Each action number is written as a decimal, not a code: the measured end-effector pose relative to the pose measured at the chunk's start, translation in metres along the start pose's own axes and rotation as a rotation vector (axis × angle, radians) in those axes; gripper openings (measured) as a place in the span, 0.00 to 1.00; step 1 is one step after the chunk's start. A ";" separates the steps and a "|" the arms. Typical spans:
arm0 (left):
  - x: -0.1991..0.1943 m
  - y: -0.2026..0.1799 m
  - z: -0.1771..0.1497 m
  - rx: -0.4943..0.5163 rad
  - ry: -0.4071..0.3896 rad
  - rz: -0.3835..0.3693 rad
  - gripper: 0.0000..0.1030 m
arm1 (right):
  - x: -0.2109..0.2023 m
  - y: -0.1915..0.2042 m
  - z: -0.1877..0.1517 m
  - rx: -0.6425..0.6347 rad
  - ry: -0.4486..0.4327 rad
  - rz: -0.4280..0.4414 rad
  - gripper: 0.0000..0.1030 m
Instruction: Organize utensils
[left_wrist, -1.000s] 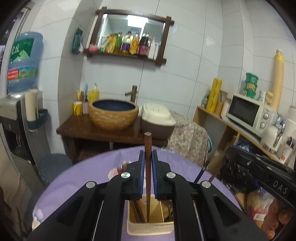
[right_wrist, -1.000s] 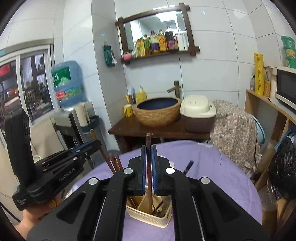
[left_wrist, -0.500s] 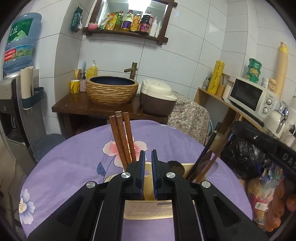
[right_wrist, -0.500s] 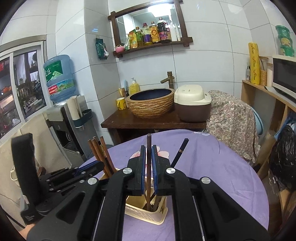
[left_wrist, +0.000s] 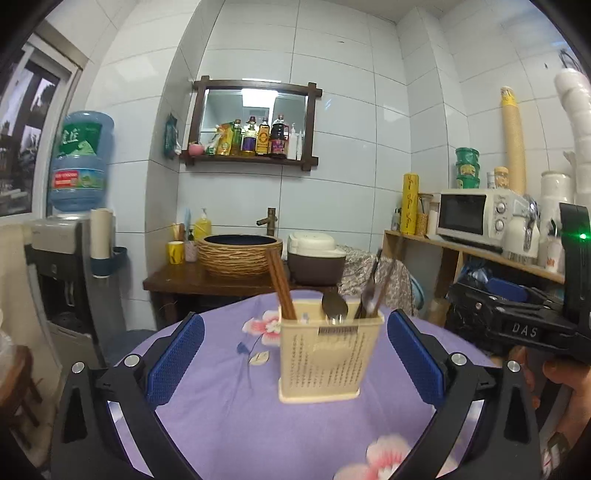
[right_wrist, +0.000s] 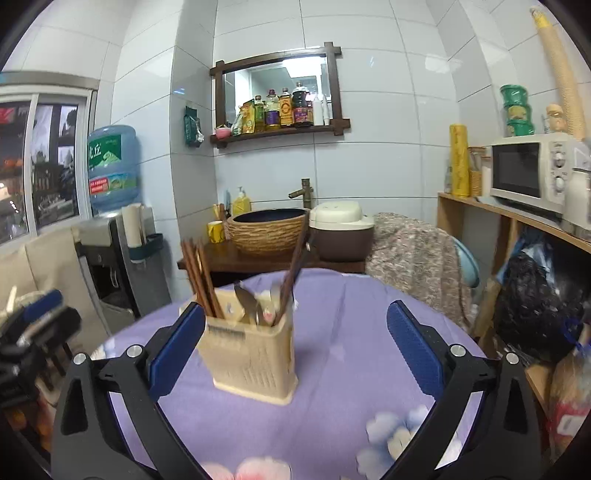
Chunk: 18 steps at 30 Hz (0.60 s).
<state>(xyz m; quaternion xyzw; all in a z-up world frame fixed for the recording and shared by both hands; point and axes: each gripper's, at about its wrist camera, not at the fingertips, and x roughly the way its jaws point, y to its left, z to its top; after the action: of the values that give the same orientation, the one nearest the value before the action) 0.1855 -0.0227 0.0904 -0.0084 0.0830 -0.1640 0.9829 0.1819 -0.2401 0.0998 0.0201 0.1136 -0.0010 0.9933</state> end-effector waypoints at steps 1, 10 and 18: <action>-0.016 -0.001 -0.014 0.008 -0.004 0.015 0.95 | -0.010 0.004 -0.012 -0.012 -0.001 0.001 0.94; -0.103 -0.004 -0.098 -0.071 0.040 0.159 0.95 | -0.124 0.037 -0.119 -0.034 -0.043 -0.025 0.94; -0.152 -0.011 -0.108 -0.031 0.027 0.220 0.95 | -0.187 0.048 -0.149 -0.055 -0.070 -0.111 0.94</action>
<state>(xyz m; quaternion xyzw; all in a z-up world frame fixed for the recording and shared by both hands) 0.0221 0.0175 0.0090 -0.0123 0.0992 -0.0540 0.9935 -0.0332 -0.1864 -0.0011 -0.0137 0.0796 -0.0537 0.9953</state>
